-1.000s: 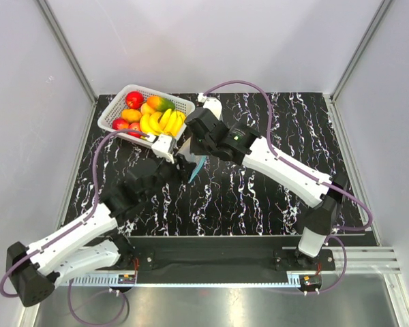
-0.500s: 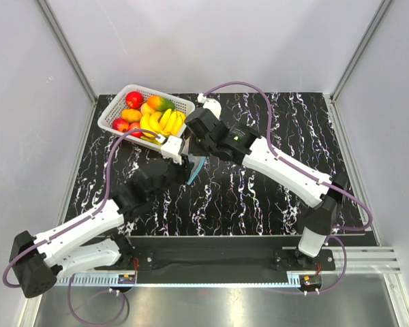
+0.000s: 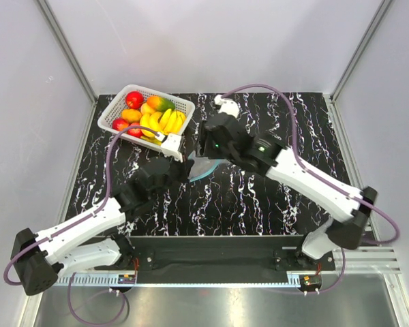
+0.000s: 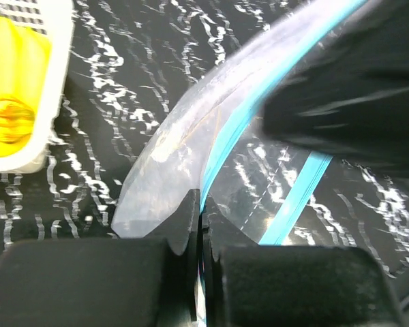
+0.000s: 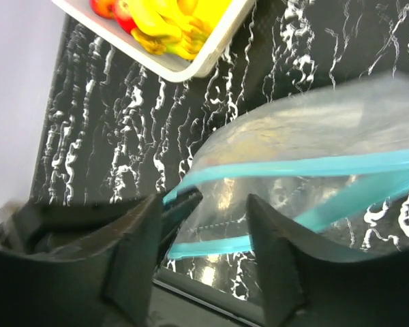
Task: Place the food in the zip-top bag and seal the zipper
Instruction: Pick up the zipper food storage bag at the center of the board, then open the zipper of the food storage bag.
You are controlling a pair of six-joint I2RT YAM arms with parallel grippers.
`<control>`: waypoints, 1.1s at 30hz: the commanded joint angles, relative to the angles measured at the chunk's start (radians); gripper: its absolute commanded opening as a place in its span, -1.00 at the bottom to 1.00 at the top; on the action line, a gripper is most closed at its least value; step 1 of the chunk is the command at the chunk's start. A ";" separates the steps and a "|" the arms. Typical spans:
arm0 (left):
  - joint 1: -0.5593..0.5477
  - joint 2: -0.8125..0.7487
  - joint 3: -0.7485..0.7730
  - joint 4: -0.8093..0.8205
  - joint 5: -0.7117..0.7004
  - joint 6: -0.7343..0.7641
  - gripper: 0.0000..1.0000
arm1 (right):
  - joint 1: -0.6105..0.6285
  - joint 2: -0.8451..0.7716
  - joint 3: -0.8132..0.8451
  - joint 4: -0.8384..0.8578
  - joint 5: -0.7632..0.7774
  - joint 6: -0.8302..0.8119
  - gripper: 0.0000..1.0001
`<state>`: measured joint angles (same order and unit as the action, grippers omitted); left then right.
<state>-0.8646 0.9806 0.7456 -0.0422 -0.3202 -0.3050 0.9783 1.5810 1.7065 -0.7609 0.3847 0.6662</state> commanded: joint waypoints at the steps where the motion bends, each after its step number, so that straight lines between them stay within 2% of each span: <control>1: -0.004 -0.011 0.006 0.102 0.070 -0.080 -1.00 | 0.003 -0.159 -0.097 0.159 0.011 -0.060 0.32; 3: -0.004 0.001 0.005 0.108 0.078 -0.097 -1.00 | 0.005 -0.214 -0.134 0.189 -0.012 -0.076 0.32; 5: -0.002 0.012 0.009 0.107 0.081 -0.118 -1.00 | 0.005 -0.236 -0.145 0.154 -0.003 -0.073 0.16; 9: -0.004 0.038 0.037 0.085 0.072 -0.147 -1.00 | 0.003 -0.282 -0.149 0.049 0.025 -0.054 0.04; 12: -0.002 0.056 0.061 0.062 0.069 -0.164 -1.00 | 0.005 -0.331 -0.197 0.046 0.028 -0.054 -0.10; 15: -0.002 0.069 0.072 0.050 0.063 -0.177 -1.00 | 0.005 -0.363 -0.249 0.043 0.040 -0.054 -0.17; 17: -0.004 0.061 0.069 0.054 0.066 -0.184 -1.00 | 0.003 -0.374 -0.300 0.058 0.046 -0.054 -0.17; 18: -0.004 0.058 0.070 0.056 0.066 -0.187 -1.00 | 0.003 -0.390 -0.323 0.073 0.046 -0.033 -0.25; 19: -0.004 0.056 0.070 0.054 0.072 -0.192 -1.00 | 0.003 -0.403 -0.375 0.109 0.055 -0.024 -0.42; 21: -0.002 0.050 0.075 0.047 0.078 -0.197 -1.00 | 0.005 -0.441 -0.430 0.180 0.066 -0.016 -0.48; 24: -0.002 0.040 0.077 0.045 0.084 -0.204 -1.00 | 0.005 -0.472 -0.519 0.262 0.051 -0.020 -0.25; 25: -0.002 0.036 0.077 0.044 0.086 -0.201 -1.00 | 0.002 -0.467 -0.530 0.267 0.051 -0.020 -0.10; 33: -0.002 0.020 0.086 0.045 0.096 -0.194 -1.00 | 0.002 -0.411 -0.484 0.285 0.051 -0.048 0.18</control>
<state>-0.8650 1.0237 0.7815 -0.0353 -0.2417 -0.4950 0.9787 1.1595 1.1755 -0.5430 0.4072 0.6319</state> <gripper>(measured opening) 0.012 0.585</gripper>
